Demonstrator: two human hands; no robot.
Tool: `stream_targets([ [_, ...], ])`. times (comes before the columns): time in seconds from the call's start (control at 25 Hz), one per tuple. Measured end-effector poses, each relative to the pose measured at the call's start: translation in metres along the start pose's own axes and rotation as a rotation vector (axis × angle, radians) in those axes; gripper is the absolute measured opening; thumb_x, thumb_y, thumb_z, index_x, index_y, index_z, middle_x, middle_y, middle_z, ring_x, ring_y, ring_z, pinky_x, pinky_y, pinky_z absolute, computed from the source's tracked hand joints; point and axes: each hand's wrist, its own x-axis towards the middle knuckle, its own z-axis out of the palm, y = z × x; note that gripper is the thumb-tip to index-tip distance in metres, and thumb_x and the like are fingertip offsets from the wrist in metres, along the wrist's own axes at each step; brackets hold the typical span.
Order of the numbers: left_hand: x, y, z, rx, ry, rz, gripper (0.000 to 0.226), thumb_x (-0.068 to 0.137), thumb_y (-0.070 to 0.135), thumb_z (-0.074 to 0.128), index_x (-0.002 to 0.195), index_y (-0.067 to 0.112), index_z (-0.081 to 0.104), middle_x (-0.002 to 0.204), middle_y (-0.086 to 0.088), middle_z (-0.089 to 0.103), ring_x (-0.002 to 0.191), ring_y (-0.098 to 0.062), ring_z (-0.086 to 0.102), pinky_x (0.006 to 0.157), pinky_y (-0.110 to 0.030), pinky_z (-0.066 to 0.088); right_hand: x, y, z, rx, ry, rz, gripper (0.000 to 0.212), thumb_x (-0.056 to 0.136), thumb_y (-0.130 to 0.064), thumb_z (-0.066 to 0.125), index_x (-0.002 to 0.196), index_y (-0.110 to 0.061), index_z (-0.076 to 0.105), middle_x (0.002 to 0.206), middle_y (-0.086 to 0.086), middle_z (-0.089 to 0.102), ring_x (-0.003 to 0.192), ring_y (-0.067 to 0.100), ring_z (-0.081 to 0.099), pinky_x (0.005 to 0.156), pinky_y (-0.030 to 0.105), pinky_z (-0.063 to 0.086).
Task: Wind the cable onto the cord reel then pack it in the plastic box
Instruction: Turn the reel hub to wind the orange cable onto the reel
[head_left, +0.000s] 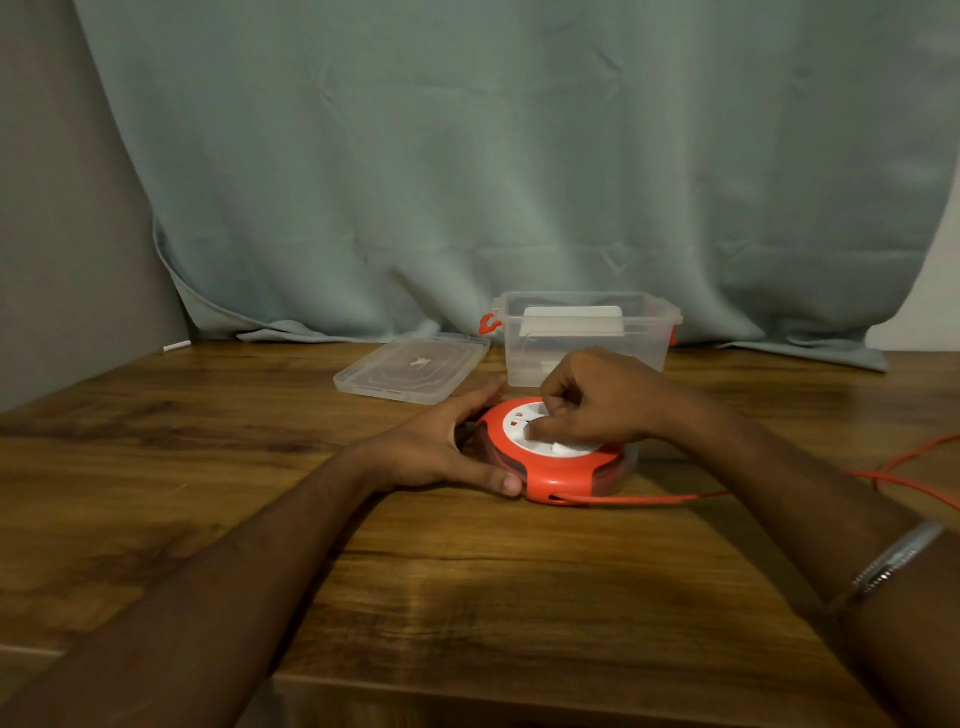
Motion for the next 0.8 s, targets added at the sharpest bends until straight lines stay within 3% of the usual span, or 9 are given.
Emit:
stream_targets([
  [0.08, 0.001, 0.0, 0.0, 0.011, -0.001, -0.007, 0.134, 0.058, 0.052, 0.098, 0.165, 0.039, 0.018, 0.167, 0.018, 0.03, 0.147, 0.002, 0.034, 0.109, -0.008, 0.032, -0.002, 0.005, -0.008, 0.168, -0.048, -0.013, 0.016, 0.078, -0.016, 0.077, 0.073, -0.024, 0.063, 0.07, -0.009, 0.064, 0.055, -0.002, 0.054, 0.058, 0.023, 0.043],
  [0.2, 0.001, -0.001, -0.001, 0.002, 0.0, -0.019, 0.134, 0.058, 0.052, 0.098, 0.164, 0.041, 0.018, 0.168, 0.017, 0.028, 0.148, -0.002, 0.033, 0.112, -0.014, 0.032, -0.007, 0.011, -0.018, 0.285, -0.179, -0.019, 0.041, 0.072, 0.009, 0.073, 0.097, -0.021, 0.067, 0.098, -0.003, 0.072, 0.06, -0.004, 0.06, 0.056, 0.016, 0.047],
  [0.28, 0.002, -0.002, 0.0, 0.003, -0.006, -0.023, 0.133, 0.059, 0.052, 0.098, 0.164, 0.042, 0.017, 0.168, 0.017, 0.028, 0.146, -0.001, 0.034, 0.106, -0.008, 0.034, -0.007, 0.015, -0.021, 0.265, -0.214, -0.019, 0.049, 0.074, 0.01, 0.075, 0.109, -0.023, 0.066, 0.112, -0.007, 0.069, 0.06, 0.0, 0.057, 0.057, 0.019, 0.048],
  [0.44, 0.001, -0.003, -0.001, 0.001, -0.009, -0.031, 0.13, 0.061, 0.047, 0.099, 0.163, 0.044, 0.019, 0.167, 0.018, 0.03, 0.143, 0.002, 0.035, 0.092, 0.005, 0.034, -0.005, 0.021, -0.022, 0.293, -0.273, -0.008, 0.055, 0.08, 0.009, 0.075, 0.125, -0.019, 0.06, 0.124, -0.008, 0.069, 0.061, -0.01, 0.06, 0.054, 0.01, 0.044],
  [0.6, 0.0, 0.001, -0.001, 0.009, -0.021, -0.031, 0.133, 0.058, 0.054, 0.096, 0.163, 0.046, 0.016, 0.168, 0.016, 0.028, 0.147, -0.004, 0.033, 0.106, -0.011, 0.034, -0.007, 0.025, -0.024, 0.372, -0.288, 0.01, 0.067, 0.08, 0.006, 0.079, 0.127, -0.026, 0.044, 0.123, -0.002, 0.075, 0.064, 0.013, 0.054, 0.058, 0.028, 0.048],
  [0.68, 0.0, 0.003, -0.001, 0.014, -0.022, -0.031, 0.133, 0.058, 0.056, 0.096, 0.164, 0.046, 0.016, 0.169, 0.014, 0.027, 0.149, -0.008, 0.032, 0.113, -0.021, 0.034, -0.008, 0.025, -0.024, 0.369, -0.286, 0.008, 0.07, 0.078, 0.003, 0.082, 0.126, -0.028, 0.041, 0.119, -0.001, 0.075, 0.065, 0.013, 0.053, 0.059, 0.033, 0.048],
  [0.8, -0.001, 0.004, -0.001, 0.012, -0.013, -0.031, 0.133, 0.057, 0.056, 0.095, 0.164, 0.045, 0.016, 0.169, 0.014, 0.027, 0.15, -0.009, 0.032, 0.116, -0.024, 0.033, -0.009, 0.024, -0.024, 0.382, -0.26, -0.005, 0.069, 0.074, -0.002, 0.086, 0.119, -0.03, 0.042, 0.113, 0.002, 0.076, 0.061, 0.008, 0.053, 0.059, 0.031, 0.048],
])
